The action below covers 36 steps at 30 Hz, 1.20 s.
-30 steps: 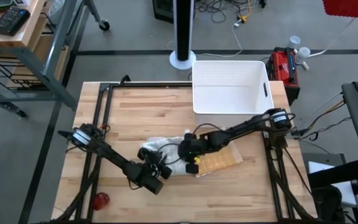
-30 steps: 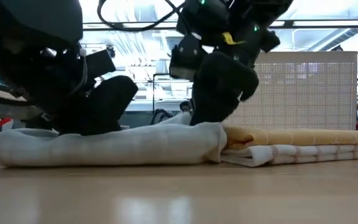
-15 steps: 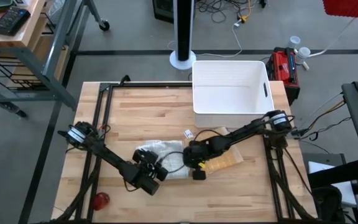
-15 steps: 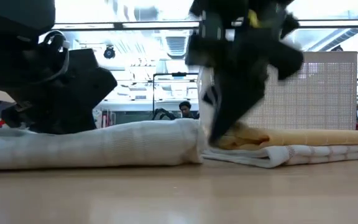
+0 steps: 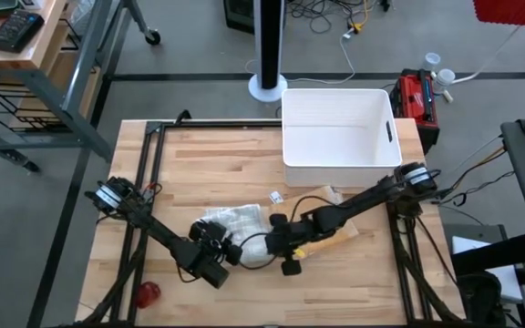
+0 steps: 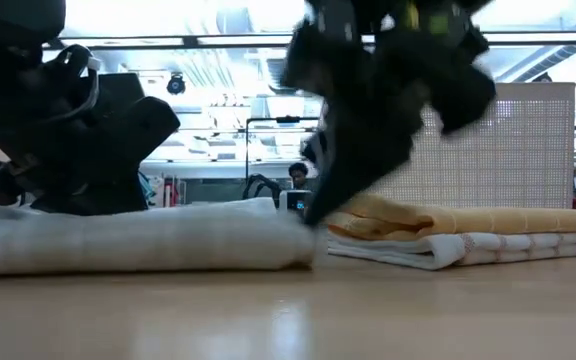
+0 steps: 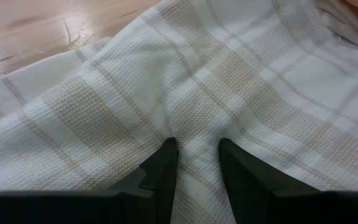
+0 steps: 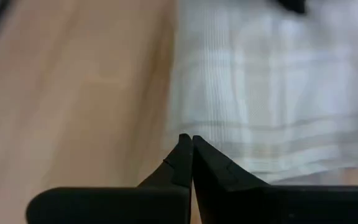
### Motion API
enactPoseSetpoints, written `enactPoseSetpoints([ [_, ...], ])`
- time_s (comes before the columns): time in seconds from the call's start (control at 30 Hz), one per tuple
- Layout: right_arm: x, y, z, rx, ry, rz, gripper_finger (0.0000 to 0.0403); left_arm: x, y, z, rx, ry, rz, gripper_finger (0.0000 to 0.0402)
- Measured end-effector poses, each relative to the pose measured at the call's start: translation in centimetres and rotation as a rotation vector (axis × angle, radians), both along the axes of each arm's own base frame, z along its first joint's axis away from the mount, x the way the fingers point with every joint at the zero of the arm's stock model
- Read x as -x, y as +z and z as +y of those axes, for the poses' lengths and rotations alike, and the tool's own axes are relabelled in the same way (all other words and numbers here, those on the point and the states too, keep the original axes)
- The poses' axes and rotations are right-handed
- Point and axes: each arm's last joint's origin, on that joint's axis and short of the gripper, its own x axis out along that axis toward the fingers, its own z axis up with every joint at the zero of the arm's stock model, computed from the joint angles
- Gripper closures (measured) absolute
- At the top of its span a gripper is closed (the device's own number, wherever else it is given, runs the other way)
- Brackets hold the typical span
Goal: Fold towel
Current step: Fold the white checkered towel
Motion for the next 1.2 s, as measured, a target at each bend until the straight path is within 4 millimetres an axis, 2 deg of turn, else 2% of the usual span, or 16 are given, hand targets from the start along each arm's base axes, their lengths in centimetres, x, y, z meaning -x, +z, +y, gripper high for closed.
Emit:
enactPoseSetpoints([
  [0.13,-0.1,-3.1,0.0,0.009,-0.031,0.117,0.0403,0.0,0.1,-0.1,0.012,-0.003,-0.001,0.0287],
  [0.3,0.4,-4.1,-0.2,0.008,-0.071,0.203,0.0403,0.0,0.2,-0.3,0.032,-0.006,0.006,0.0287],
  [0.47,1.3,-2.5,0.1,0.006,-0.053,0.204,0.0403,-0.6,1.4,-0.9,0.053,-0.040,0.001,0.0287],
  [0.63,1.8,1.0,0.1,-0.016,-0.026,0.101,0.0403,-0.9,3.5,-1.9,0.068,-0.084,-0.020,0.0287],
  [0.77,2.3,2.6,-0.1,-0.021,-0.017,0.058,0.0403,-0.6,5.2,-2.8,0.074,-0.106,-0.023,0.0287],
  [0.9,2.6,3.9,-0.3,-0.017,-0.008,0.007,0.0403,0.9,7.3,-3.5,0.065,-0.051,0.066,0.0288],
  [1.03,2.5,3.9,-0.6,0.054,-0.029,-0.012,0.0403,3.3,8.9,-3.9,-0.001,0.031,0.168,0.0288],
  [1.13,2.0,3.9,-1.4,0.083,-0.049,-0.039,0.0403,4.3,9.1,-3.8,-0.038,0.049,0.230,0.0288],
  [1.2,1.8,3.8,-2.2,0.085,-0.070,-0.038,0.0403,4.8,8.5,-3.6,-0.023,0.066,0.291,0.0288],
])
